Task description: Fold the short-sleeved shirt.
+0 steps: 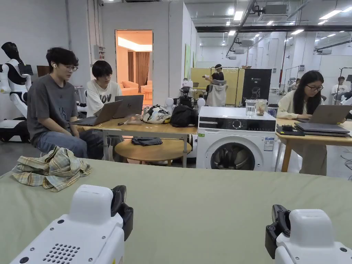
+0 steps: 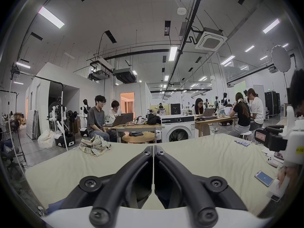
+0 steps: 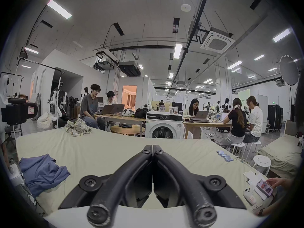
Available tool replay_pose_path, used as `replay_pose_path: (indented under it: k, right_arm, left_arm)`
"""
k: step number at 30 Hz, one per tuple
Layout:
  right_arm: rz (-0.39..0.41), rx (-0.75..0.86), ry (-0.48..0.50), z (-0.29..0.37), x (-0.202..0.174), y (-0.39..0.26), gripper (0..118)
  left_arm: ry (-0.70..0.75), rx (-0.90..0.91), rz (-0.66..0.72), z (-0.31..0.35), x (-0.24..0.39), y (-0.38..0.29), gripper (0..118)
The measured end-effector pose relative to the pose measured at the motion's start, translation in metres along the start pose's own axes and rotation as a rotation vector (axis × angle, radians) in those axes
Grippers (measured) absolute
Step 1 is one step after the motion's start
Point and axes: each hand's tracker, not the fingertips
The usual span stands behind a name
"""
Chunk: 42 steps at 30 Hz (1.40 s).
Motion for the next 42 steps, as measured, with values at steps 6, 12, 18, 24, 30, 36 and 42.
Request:
replay_pose_path:
  k: [6, 12, 18, 24, 30, 36, 42]
  right_arm:
    - [0.02, 0.005, 0.008, 0.0, -0.006, 0.001, 0]
    - [0.026, 0.004, 0.018, -0.002, -0.011, 0.001, 0]
    - [0.027, -0.004, 0.033, -0.007, -0.02, -0.001, 0]
    - [-0.001, -0.017, 0.112, -0.019, -0.052, -0.005, 0]
    - [-0.011, -0.036, 0.261, -0.033, -0.116, -0.013, 0]
    - [-0.039, -0.049, 0.375, -0.04, -0.172, -0.019, 0]
    - [-0.018, -0.077, 0.438, -0.041, -0.191, -0.027, 0]
  left_arm:
    - [0.002, 0.003, -0.002, 0.0, 0.0, 0.0, 0]
    - [0.011, 0.002, 0.0, 0.001, -0.005, 0.0, 0]
    - [0.034, -0.005, 0.009, 0.002, -0.016, -0.002, 0]
    - [0.096, -0.023, -0.003, 0.019, -0.042, -0.004, 0]
    - [0.219, -0.059, -0.003, 0.051, -0.094, -0.013, 0]
    - [0.328, -0.129, -0.018, 0.075, -0.134, -0.026, 0]
    - [0.332, -0.236, -0.033, 0.07, -0.164, -0.049, 7]
